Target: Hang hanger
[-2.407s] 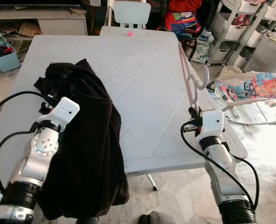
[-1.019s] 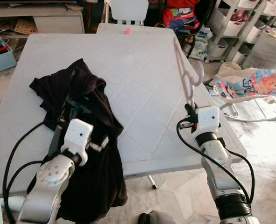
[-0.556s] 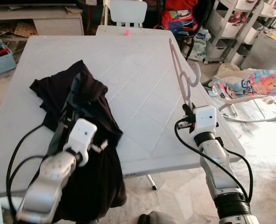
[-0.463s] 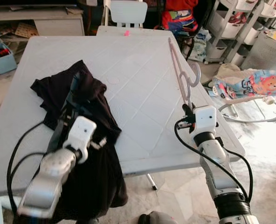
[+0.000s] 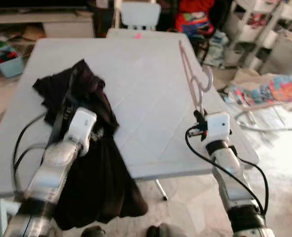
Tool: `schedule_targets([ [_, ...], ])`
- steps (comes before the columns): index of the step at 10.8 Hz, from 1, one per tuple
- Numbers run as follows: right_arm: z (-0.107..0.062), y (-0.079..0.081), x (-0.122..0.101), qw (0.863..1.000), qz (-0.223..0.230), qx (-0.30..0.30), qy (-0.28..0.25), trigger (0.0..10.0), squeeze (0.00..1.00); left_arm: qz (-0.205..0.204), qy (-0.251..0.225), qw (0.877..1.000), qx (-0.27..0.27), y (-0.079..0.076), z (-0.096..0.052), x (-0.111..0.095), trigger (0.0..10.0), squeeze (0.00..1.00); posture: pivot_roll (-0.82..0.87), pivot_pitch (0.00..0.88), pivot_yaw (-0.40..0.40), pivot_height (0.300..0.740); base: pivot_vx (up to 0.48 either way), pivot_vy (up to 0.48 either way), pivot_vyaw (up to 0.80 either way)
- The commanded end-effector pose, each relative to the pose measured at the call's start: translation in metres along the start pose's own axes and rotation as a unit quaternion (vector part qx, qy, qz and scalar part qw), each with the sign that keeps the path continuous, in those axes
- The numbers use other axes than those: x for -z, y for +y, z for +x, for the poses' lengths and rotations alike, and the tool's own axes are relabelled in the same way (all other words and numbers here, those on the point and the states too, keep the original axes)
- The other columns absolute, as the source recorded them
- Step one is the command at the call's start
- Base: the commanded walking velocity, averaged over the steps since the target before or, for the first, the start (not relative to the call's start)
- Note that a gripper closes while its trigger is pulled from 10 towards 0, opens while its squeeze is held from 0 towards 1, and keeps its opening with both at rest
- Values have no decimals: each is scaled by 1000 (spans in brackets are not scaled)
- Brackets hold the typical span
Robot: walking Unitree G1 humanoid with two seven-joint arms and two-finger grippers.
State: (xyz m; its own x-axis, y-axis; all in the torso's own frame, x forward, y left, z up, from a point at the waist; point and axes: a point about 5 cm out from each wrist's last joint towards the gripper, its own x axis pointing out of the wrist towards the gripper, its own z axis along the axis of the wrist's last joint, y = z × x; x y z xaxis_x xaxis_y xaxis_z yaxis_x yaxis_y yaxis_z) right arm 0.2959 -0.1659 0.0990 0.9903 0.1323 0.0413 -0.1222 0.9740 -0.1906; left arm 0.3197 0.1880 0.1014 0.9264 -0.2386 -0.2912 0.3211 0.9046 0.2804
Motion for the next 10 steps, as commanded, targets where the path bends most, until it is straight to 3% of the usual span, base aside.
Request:
schedule_targets([
  [1, -7, 6, 20, 999, 12, -7, 50, 10000, 0, 0, 28, 998, -47, 15, 4, 12, 0, 0, 6, 75, -86, 740, 0, 0, 0],
  [2, -6, 6, 18, 999, 12, -7, 47, 10000, 0, 0, 16, 997, -71, 26, 14, 4, 0, 0, 1, 71, -86, 740, 0, 0, 0],
  [5, -5, 3, 18, 999, 11, -1, 45, 10000, 0, -6, -116, 980, -159, 62, 32, -65, 0, 0, -4, 62, -86, 740, 0, 0, 0],
  [6, -3, 5, 15, 999, 10, -2, 41, 10000, 0, -7, -182, 969, -165, 69, 35, -102, 0, 0, -7, 57, -88, 740, 0, 0, 0],
  [7, -3, 4, 15, 999, 9, -2, 39, 10000, 0, -6, -222, 963, -150, 67, 38, -125, 0, 0, -7, 57, -88, 740, 0, 0, 0],
  [8, -3, 4, 15, 999, 8, -1, 39, 10000, 0, -3, -230, 965, -122, 59, 42, -134, 0, 0, -8, 55, -85, 740, 0, 0, 0],
  [9, -2, 4, 14, 999, 8, 3, 37, 10000, 0, 24, -276, 959, -68, 38, 45, -154, 0, 0, -14, 57, -81, 740, 0, 0, 0],
  [10, -4, 4, 15, 999, 8, 3, 37, 10000, 0, 55, -310, 947, -63, 30, 42, -170, 0, 0, -18, 62, -79, 740, 0, 0, 0],
])
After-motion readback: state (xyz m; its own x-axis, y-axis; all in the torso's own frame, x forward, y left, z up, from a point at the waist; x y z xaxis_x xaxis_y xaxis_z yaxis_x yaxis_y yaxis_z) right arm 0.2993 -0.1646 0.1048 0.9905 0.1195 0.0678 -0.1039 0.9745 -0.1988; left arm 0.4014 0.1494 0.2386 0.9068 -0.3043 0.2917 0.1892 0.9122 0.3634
